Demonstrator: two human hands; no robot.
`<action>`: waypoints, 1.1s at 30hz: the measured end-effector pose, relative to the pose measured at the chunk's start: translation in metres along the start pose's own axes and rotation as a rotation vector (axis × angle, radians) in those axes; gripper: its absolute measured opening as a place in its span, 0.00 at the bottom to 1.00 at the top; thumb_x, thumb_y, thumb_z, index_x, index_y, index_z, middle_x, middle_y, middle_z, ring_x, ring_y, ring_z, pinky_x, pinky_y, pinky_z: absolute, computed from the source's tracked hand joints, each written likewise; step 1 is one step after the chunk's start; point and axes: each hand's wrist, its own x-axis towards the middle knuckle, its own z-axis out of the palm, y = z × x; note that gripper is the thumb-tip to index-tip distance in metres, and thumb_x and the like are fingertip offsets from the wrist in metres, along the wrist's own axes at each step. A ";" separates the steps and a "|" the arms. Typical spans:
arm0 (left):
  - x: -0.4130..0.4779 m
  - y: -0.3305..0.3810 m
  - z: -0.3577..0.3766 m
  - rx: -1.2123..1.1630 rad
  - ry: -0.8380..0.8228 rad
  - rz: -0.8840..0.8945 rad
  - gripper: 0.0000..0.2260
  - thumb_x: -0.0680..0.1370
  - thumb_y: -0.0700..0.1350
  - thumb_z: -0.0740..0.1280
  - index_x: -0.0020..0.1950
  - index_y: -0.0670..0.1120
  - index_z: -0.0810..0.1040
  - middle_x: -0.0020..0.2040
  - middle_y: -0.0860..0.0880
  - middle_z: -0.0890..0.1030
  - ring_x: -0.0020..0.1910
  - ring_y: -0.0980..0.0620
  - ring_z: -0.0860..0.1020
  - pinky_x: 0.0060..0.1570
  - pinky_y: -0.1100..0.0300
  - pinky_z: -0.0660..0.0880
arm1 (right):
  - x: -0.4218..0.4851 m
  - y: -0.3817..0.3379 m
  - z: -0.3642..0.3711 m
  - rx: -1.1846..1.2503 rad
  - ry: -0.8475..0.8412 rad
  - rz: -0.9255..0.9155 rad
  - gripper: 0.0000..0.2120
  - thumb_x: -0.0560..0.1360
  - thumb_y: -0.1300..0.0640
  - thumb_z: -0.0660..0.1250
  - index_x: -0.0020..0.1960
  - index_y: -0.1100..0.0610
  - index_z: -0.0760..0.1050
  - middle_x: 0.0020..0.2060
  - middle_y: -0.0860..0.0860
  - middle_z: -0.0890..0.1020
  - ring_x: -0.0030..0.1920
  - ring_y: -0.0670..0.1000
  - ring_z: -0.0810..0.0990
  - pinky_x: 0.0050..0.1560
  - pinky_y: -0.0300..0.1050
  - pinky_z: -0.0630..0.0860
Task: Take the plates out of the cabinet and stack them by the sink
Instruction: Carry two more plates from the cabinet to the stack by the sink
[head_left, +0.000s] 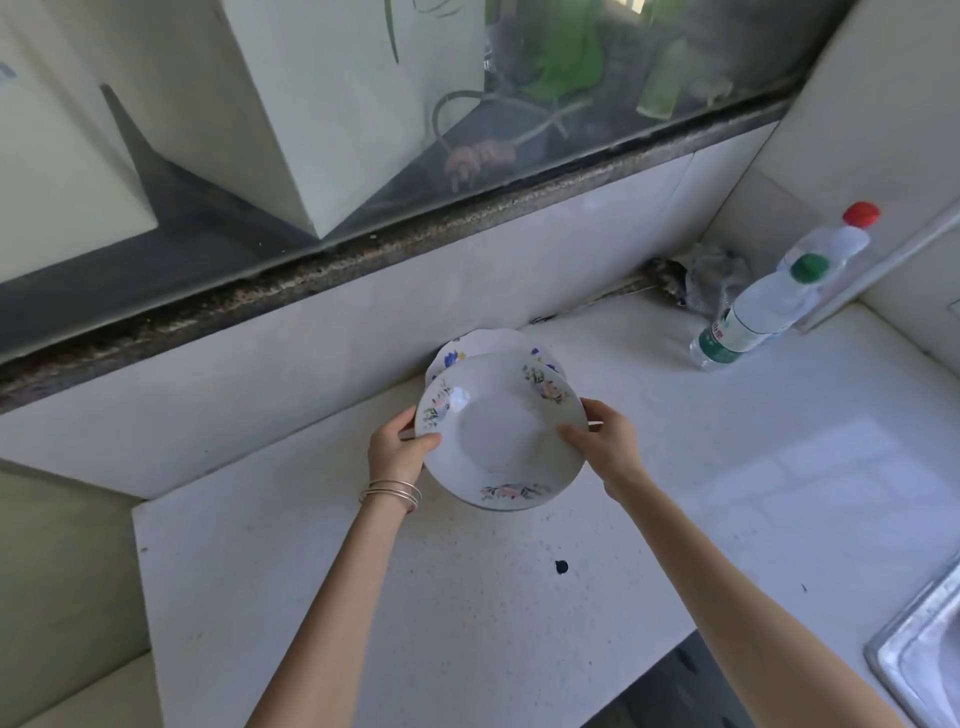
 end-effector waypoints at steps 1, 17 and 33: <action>0.003 0.001 0.000 0.002 0.001 0.003 0.19 0.59 0.40 0.67 0.47 0.54 0.81 0.46 0.49 0.84 0.47 0.45 0.81 0.48 0.46 0.79 | 0.003 0.000 0.002 0.000 0.000 0.002 0.16 0.71 0.65 0.67 0.58 0.59 0.76 0.45 0.52 0.80 0.41 0.51 0.79 0.35 0.39 0.76; 0.040 0.001 0.012 0.094 0.028 0.075 0.18 0.69 0.34 0.70 0.57 0.45 0.80 0.44 0.50 0.82 0.39 0.57 0.78 0.31 0.75 0.71 | 0.054 0.008 0.010 -0.153 0.086 -0.045 0.19 0.71 0.58 0.71 0.62 0.56 0.75 0.53 0.56 0.73 0.45 0.53 0.77 0.35 0.36 0.72; 0.044 0.005 0.025 0.174 0.114 0.117 0.16 0.72 0.35 0.68 0.57 0.47 0.79 0.44 0.51 0.80 0.38 0.60 0.76 0.29 0.69 0.72 | 0.071 0.007 0.014 -0.288 0.083 -0.091 0.19 0.71 0.53 0.69 0.62 0.48 0.75 0.49 0.56 0.76 0.49 0.55 0.75 0.44 0.46 0.73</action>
